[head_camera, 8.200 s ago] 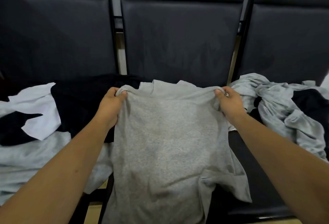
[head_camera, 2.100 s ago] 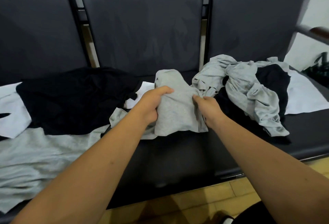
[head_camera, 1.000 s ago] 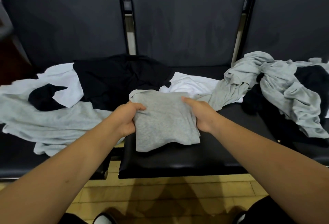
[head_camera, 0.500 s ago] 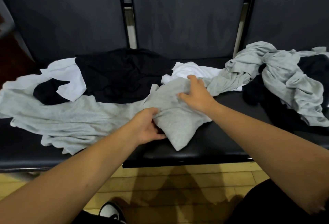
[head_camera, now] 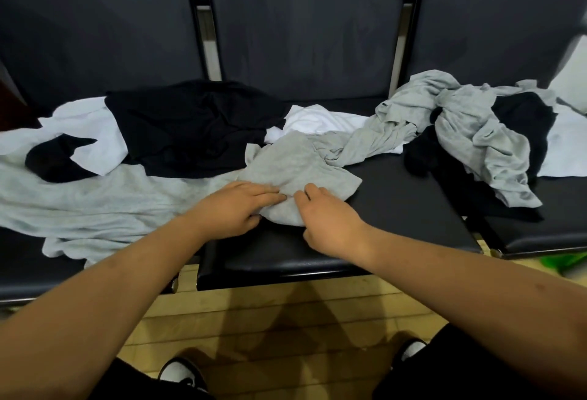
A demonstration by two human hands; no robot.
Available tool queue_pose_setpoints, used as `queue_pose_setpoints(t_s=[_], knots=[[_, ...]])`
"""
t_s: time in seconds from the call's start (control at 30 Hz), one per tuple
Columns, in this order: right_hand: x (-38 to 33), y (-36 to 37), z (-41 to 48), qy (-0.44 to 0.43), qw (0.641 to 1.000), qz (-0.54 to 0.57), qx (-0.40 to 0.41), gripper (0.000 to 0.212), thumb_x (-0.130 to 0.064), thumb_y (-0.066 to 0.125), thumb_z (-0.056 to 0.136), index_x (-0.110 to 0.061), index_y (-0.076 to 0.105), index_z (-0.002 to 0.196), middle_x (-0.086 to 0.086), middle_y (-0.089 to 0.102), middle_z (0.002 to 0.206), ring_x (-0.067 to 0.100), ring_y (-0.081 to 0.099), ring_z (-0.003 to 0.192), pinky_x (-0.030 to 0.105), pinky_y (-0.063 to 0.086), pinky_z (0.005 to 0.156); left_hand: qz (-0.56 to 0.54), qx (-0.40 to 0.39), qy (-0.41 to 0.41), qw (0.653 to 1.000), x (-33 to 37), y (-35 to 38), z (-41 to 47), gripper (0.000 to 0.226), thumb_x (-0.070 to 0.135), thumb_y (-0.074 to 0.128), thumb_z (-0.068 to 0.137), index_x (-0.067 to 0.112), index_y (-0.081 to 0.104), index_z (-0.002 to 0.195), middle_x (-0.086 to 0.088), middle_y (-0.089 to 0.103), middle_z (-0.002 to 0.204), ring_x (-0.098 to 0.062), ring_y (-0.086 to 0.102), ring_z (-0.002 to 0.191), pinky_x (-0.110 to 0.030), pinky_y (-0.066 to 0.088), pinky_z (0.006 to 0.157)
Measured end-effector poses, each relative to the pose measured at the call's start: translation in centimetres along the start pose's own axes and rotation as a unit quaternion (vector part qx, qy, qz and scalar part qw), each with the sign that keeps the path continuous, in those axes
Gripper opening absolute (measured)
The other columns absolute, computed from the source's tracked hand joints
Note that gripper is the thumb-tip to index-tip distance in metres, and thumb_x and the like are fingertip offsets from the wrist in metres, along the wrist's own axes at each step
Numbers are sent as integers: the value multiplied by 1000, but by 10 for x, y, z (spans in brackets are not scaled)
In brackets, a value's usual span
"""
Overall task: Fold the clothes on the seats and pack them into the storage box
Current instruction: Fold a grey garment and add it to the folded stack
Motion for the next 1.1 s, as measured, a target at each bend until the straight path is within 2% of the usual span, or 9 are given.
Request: queue_pose_setpoints(t_s=[0.13,0.3,0.37,0.47,0.63,0.8,0.9,1.0,1.1], knots=[[27,-10,2,4,999,43,-16,24,-12,60,89,-12,54,113,7,56,112,27,58,100,34,44,73,-11,69,20,997,18,-26,3,44,22,43,90,19,67,128,-3,72,117,-22,67,105,-34,50,97],[68,-23,-3,6,969,222,-110,2,-15,60,80,-14,60,81,-7,57,73,9,53,69,24,39,60,-131,32,-18,991,29,-40,0,21,29,59,94,29,61,115,9,55,63,-4,55,62,-15,43,61],[82,-25,-10,37,941,310,-128,8,-18,58,73,-23,64,71,-12,54,64,5,49,60,24,37,59,-179,-44,-41,982,29,-27,-4,47,33,68,91,36,49,133,14,60,85,0,57,75,-12,40,69],[93,-14,-14,68,898,414,-134,36,-5,59,82,-34,70,63,-12,56,66,5,52,67,24,42,69,-192,-156,-42,968,29,0,-12,92,46,78,79,32,26,154,22,40,144,4,40,130,-16,33,108],[103,-10,-13,94,858,484,-143,24,-11,58,81,0,71,98,3,69,90,15,65,91,36,53,89,-316,-74,-77,943,19,-17,-5,28,37,70,77,15,68,95,-4,70,90,-12,66,86,-38,55,85],[110,1,-13,168,753,615,-163,32,6,44,90,0,67,111,12,75,103,25,73,93,39,61,77,-547,-44,-188,815,-2,-17,-7,66,34,74,61,6,66,120,-18,66,121,-31,63,116,-42,48,99],[115,23,-17,241,729,616,-179,43,4,43,85,6,61,123,21,73,112,34,73,97,48,60,83,-597,-16,-271,755,-12,-3,-6,61,24,73,70,8,60,127,-10,68,122,-26,64,115,-44,49,100],[115,29,-17,257,701,638,-188,42,-4,48,90,-1,60,130,18,72,118,33,72,104,49,58,89,-516,-4,-316,796,-15,1,-4,30,19,62,89,11,63,118,-11,68,111,-31,62,100,-41,53,82],[108,23,-16,228,721,620,-211,36,-32,62,98,-12,64,127,10,73,118,28,71,108,49,57,93,-458,-7,-344,820,-16,-2,-4,16,19,57,93,12,66,105,-15,70,109,-33,66,102,-46,55,89]])
Point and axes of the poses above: each hand's wrist, its own z-axis towards the middle knuckle, its own y-axis out of the palm, x = y × z, the point moved 9 cm from there along z, towards the middle knuckle
